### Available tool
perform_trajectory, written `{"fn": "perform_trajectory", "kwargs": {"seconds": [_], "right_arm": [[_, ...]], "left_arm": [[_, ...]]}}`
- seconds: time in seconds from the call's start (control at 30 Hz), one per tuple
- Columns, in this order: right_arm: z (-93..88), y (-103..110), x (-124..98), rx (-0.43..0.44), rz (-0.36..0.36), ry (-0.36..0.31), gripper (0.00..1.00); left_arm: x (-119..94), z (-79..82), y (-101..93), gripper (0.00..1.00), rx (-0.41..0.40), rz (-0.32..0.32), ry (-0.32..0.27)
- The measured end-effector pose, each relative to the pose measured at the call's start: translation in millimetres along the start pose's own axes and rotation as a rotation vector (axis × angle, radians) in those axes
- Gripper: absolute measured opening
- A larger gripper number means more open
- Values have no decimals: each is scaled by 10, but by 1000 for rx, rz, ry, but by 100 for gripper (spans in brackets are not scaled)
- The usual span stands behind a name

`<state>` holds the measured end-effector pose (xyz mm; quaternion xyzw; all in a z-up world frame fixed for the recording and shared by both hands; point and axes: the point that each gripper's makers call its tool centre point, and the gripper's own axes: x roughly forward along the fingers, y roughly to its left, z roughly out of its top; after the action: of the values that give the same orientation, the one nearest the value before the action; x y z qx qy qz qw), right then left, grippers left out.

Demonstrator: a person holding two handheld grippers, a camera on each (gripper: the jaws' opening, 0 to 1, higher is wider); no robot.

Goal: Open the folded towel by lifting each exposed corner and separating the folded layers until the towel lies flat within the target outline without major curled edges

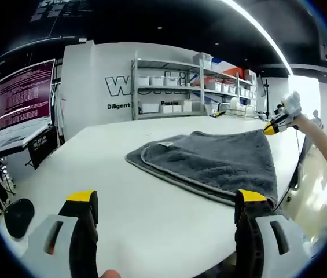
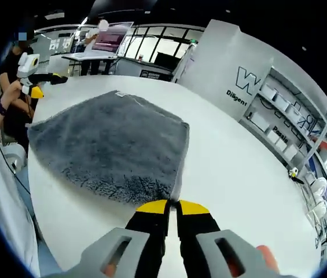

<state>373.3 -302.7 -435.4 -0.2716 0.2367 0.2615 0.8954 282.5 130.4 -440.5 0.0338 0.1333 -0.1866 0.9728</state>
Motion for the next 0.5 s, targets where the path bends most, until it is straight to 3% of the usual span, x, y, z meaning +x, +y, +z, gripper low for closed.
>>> {"fn": "perform_trajectory", "kwargs": {"seconds": [0.17, 0.5], "right_arm": [[-100, -310, 130, 50, -33, 30, 2], [-210, -716, 434, -47, -83, 97, 2]], "left_arm": [[-19, 8, -54, 97, 0, -7, -3], [1, -29, -88, 97, 13, -2, 12]]}}
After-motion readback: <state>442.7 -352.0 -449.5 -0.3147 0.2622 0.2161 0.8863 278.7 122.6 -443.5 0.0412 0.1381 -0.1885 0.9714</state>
